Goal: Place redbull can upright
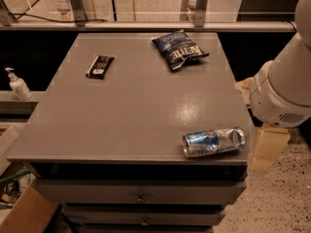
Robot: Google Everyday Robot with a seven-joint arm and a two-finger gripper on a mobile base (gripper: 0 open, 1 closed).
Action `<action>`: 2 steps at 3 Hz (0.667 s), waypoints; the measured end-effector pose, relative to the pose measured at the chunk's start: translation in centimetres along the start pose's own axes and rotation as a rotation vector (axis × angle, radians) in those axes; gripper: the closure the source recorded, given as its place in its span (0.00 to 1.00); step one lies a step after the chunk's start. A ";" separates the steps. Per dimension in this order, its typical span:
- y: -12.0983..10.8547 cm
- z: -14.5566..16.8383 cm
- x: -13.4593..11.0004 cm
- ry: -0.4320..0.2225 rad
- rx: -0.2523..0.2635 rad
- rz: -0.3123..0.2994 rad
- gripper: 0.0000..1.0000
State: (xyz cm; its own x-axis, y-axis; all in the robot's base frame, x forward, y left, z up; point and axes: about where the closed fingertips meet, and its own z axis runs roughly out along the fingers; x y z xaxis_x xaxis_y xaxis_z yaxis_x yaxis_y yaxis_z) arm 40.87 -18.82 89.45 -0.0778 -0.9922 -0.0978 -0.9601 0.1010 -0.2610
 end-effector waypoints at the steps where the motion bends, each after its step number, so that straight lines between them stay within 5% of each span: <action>1: 0.5 2.5 -1.4 0.012 -0.014 -0.008 0.00; 2: 1.1 4.6 -2.6 0.028 -0.034 -0.002 0.00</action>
Offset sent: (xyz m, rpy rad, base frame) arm 0.0055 0.0451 -0.0703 -0.0368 0.0670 -0.0162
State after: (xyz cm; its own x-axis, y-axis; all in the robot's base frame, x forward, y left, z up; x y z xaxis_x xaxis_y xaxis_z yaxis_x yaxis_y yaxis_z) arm 41.27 -15.84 85.03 -0.0826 -0.9941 -0.0705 -0.9688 0.0967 -0.2281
